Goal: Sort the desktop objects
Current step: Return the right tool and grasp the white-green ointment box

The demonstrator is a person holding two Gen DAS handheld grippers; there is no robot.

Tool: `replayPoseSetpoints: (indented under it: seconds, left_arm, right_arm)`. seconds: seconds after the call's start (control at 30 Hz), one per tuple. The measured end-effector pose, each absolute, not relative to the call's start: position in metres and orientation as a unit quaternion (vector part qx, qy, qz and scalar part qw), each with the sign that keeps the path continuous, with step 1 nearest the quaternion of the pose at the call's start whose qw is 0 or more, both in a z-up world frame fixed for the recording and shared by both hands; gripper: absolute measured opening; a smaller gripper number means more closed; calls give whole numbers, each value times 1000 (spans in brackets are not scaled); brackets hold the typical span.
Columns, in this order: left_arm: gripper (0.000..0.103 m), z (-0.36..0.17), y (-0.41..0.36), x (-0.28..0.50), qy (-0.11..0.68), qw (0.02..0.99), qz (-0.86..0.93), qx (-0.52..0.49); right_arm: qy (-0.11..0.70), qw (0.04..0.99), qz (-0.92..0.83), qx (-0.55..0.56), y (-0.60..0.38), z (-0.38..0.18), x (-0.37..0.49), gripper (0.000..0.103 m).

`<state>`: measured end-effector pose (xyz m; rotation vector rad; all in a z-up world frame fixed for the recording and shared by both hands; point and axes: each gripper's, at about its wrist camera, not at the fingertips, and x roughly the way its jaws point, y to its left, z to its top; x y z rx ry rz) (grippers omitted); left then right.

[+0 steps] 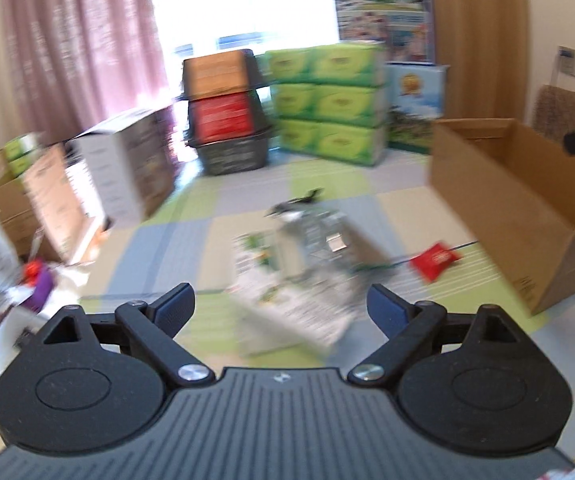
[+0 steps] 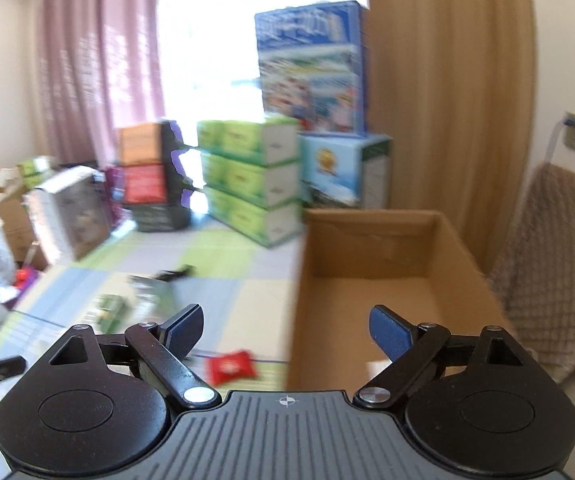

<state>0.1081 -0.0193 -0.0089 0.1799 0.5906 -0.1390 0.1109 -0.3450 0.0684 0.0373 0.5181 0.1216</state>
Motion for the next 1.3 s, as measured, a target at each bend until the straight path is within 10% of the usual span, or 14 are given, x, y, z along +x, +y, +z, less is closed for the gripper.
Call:
replayPoseSetpoints:
  seconds: [0.9, 1.3]
  left_arm:
    - [96, -83, 77, 134, 350, 935, -15, 59]
    - [96, -91, 73, 150, 366, 927, -23, 75]
  right_arm:
    - [321, 909, 256, -74, -165, -59, 160, 90]
    - [368, 879, 286, -103, -141, -91, 186, 41]
